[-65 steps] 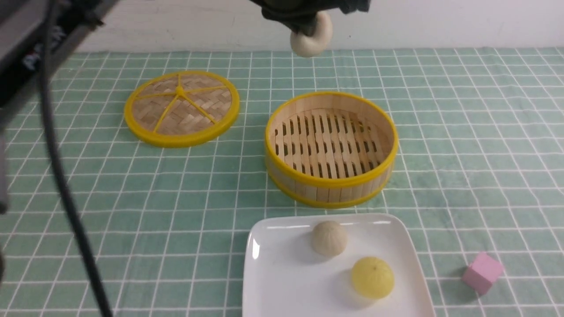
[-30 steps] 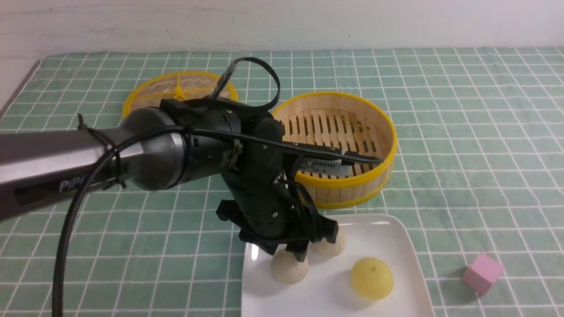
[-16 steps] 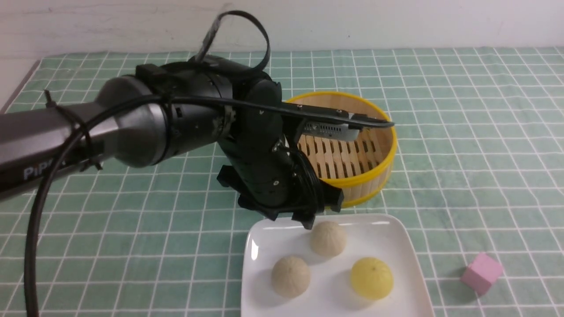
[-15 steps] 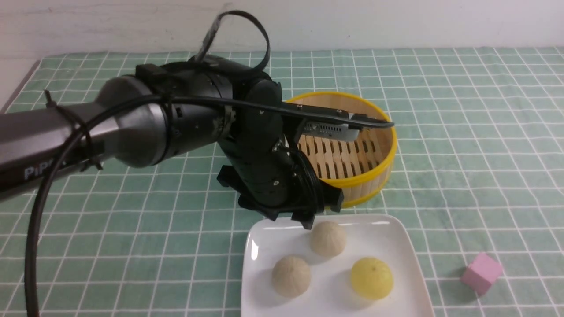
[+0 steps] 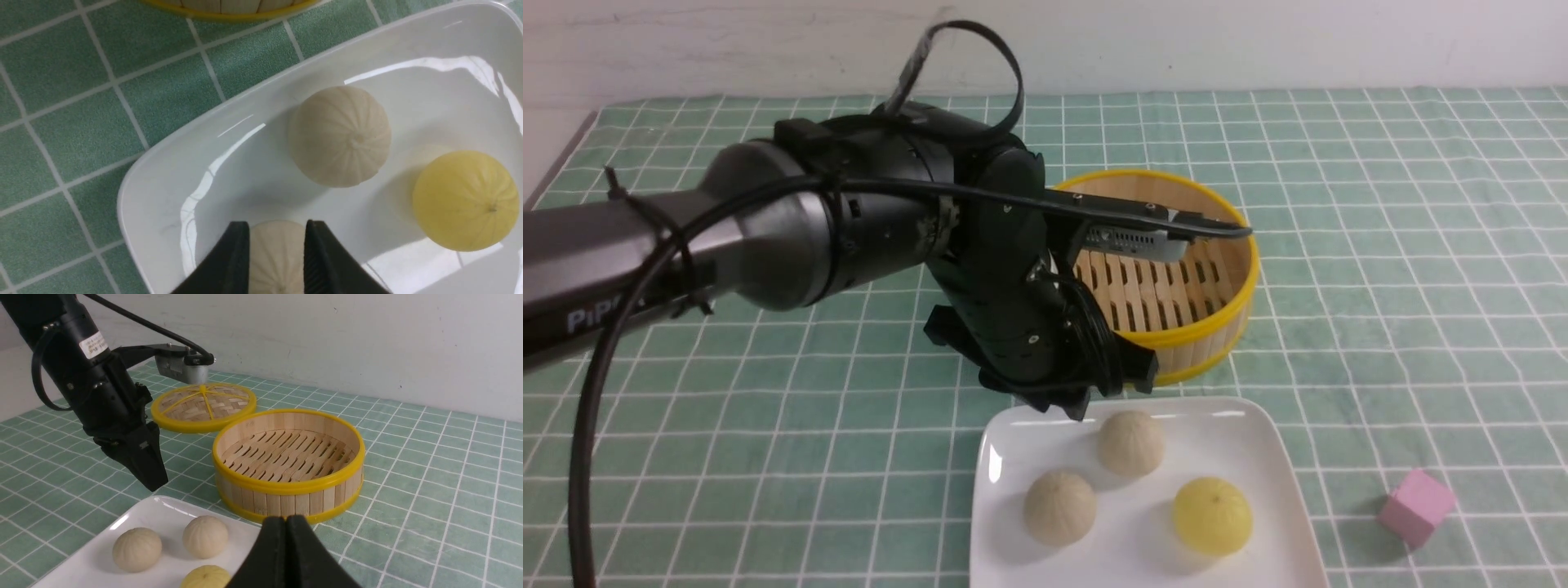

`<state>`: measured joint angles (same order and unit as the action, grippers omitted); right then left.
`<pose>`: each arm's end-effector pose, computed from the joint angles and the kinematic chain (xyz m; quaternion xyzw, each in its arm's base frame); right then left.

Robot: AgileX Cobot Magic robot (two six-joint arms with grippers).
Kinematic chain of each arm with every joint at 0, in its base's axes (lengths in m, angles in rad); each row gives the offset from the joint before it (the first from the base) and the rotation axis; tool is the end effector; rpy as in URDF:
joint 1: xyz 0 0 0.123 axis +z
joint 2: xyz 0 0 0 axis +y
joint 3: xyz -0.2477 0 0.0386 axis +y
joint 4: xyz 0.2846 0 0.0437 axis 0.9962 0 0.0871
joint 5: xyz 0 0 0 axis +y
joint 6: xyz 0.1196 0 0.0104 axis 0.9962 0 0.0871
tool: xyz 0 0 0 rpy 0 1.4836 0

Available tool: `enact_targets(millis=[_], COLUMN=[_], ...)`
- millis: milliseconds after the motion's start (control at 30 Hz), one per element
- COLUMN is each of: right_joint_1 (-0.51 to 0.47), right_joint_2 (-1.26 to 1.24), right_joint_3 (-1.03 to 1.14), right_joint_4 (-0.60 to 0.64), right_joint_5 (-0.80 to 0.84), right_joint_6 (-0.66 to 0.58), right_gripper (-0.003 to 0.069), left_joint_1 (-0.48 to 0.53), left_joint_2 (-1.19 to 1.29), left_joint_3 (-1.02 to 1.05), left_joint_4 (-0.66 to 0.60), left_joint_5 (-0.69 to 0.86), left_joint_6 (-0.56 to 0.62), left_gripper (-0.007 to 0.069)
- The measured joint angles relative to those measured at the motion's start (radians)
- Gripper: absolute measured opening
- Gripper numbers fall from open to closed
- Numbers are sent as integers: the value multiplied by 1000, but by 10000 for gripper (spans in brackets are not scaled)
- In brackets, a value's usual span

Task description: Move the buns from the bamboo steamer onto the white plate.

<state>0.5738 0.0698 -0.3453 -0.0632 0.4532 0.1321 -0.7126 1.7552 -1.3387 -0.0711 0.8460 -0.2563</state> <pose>0.1169 0.0716 0.2874 -0.1730 0.7175 0.2054 0.6427 0.3042 -0.2713 0.1737 0.2042 0.9585 -0.1186 0.1594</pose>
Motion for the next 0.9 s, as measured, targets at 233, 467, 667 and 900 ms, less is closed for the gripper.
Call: enact_targets(millis=[233,467,667,900], right_joint_1=[0,0,0,-122], right_joint_2=[0,0,-5,-65], right_joint_3=[0,0,15,160], right_joint_4=[0,-1,-1,-1], right_joint_5=[0,-1,-12,-20], right_joint_6=[0,0,0,0], right_gripper=[-6,-5,-3,1], left_joint_1=[0,0,0,0], left_joint_2=[0,0,0,0], left_joint_3=[0,0,0,0], left_joint_4=[39,71,71,71], left_joint_5=[2,3,-4,-8], left_joint_6=[0,0,0,0], left_gripper=[26,1,1,1])
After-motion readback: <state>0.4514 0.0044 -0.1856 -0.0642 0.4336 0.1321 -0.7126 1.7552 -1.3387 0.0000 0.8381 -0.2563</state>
